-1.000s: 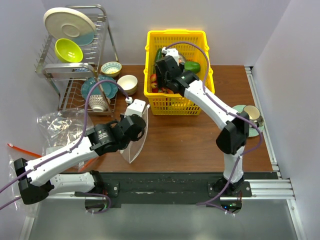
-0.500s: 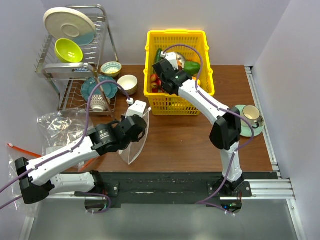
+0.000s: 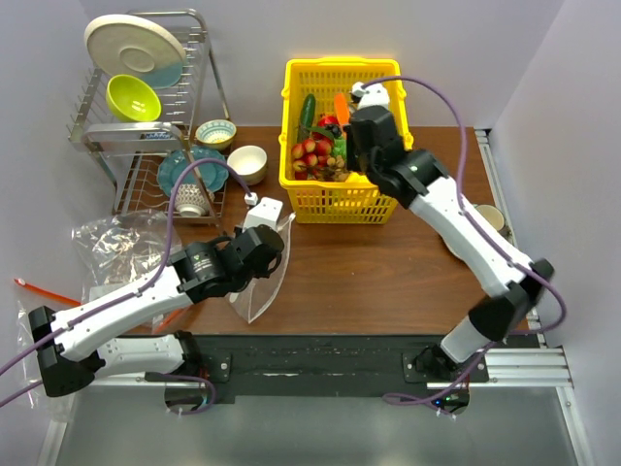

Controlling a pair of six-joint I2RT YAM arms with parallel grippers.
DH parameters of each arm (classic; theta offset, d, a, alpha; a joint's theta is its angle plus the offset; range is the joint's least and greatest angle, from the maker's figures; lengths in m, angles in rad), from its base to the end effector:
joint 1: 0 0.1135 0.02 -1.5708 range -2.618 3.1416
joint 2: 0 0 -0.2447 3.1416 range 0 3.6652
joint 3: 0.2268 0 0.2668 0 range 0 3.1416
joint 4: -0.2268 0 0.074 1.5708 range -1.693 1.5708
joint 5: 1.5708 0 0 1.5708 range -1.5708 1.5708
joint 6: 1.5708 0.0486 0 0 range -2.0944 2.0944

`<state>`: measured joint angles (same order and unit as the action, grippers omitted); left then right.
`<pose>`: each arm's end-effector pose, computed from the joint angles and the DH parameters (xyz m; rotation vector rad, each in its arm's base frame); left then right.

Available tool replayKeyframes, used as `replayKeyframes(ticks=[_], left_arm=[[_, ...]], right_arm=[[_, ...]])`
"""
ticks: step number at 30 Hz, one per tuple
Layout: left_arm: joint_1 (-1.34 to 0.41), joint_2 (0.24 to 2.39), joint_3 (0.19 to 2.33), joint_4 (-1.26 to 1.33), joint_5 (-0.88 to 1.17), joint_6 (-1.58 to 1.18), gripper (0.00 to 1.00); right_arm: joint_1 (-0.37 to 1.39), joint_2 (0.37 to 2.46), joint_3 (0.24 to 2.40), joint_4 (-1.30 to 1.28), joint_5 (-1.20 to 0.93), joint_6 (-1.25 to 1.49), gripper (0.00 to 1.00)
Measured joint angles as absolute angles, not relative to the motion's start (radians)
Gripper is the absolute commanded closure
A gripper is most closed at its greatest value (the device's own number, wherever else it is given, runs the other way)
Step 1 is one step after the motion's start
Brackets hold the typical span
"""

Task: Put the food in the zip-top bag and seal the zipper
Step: Pick up the fake food from the bin, then place the fake food in the zipper food storage bag.

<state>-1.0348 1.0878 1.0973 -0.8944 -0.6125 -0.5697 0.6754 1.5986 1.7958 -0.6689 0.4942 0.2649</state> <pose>0.1455 -0.1902 0.3046 0.2706 2.2415 -0.0828 0.3063 0.2158 0.4148 -0.1030 1.9811 0.1031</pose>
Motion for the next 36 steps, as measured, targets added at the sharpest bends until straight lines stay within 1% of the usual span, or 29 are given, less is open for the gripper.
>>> replayKeyframes(ticks=[7, 16, 23, 28, 36], left_arm=[[-1.035, 1.101, 1.092, -0.895, -0.606, -0.594, 1.00], [-1.035, 1.113, 1.080, -0.873, -0.606, -0.617, 1.00], [-1.035, 1.136, 1.067, -0.837, -0.607, -0.640, 1.00], [-1.035, 1.162, 1.065, -0.823, -0.616, -0.659, 1.00], [-1.035, 1.194, 1.065, -0.818, -0.629, -0.662, 1.00]], right_arm=[[0.675, 1.319, 1.651, -0.641, 0.219, 0.324, 1.00], [0.675, 0.978, 1.325, -0.636, -0.108, 0.541, 1.00], [0.676, 0.872, 1.150, -0.691, -0.319, 0.687, 1.00], [0.676, 0.792, 1.005, -0.685, -0.448, 0.795, 1.00], [0.676, 0.679, 0.820, -0.635, -0.546, 0.933, 1.00]])
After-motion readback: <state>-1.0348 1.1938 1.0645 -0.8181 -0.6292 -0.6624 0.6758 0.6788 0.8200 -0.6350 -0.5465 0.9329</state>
